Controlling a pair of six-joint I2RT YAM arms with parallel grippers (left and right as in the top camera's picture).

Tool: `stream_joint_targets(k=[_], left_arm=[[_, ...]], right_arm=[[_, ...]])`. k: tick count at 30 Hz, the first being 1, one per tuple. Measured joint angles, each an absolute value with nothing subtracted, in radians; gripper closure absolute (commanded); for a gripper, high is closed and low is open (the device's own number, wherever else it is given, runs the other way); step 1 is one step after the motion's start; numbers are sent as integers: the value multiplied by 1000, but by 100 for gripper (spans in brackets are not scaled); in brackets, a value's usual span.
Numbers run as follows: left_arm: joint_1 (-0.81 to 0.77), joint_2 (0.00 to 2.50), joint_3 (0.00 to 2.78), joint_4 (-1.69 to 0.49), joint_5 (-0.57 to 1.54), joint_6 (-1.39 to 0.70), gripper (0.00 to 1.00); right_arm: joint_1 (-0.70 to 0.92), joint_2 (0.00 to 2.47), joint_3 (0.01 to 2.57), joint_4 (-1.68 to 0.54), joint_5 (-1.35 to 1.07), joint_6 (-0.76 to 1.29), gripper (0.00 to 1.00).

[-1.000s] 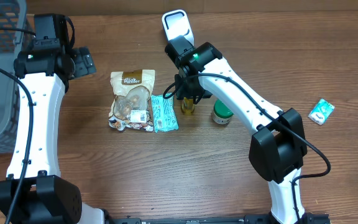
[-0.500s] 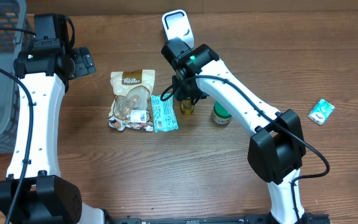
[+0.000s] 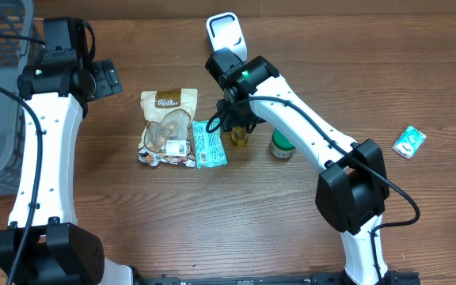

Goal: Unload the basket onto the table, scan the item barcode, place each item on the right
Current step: 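Close the right gripper on the yellow bottle neck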

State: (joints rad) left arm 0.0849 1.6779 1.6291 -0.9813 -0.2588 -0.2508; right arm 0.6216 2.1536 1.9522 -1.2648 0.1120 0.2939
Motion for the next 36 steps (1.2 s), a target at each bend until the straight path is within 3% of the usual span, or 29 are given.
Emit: stream_joint_targets(k=[17,24,25,28,36], left_arm=[[85,1678,1629,-981,-259,-251,0],[85,1678,1629,-981,-259,-251,0],[85,1678,1629,-981,-259,-251,0],[85,1678,1629,-981,-259,-251,0],[85,1678,1629,-981,-259,-251,0]], right_arm=[[622,2154,1952,-1250,112,343,58],[622,2154,1952,-1257,113,344,59],[622,2154,1952,-1256,113,344,66],[622,2154,1952,-1260,114,357,73],[608,2149,1972,-1297,92,366,75]])
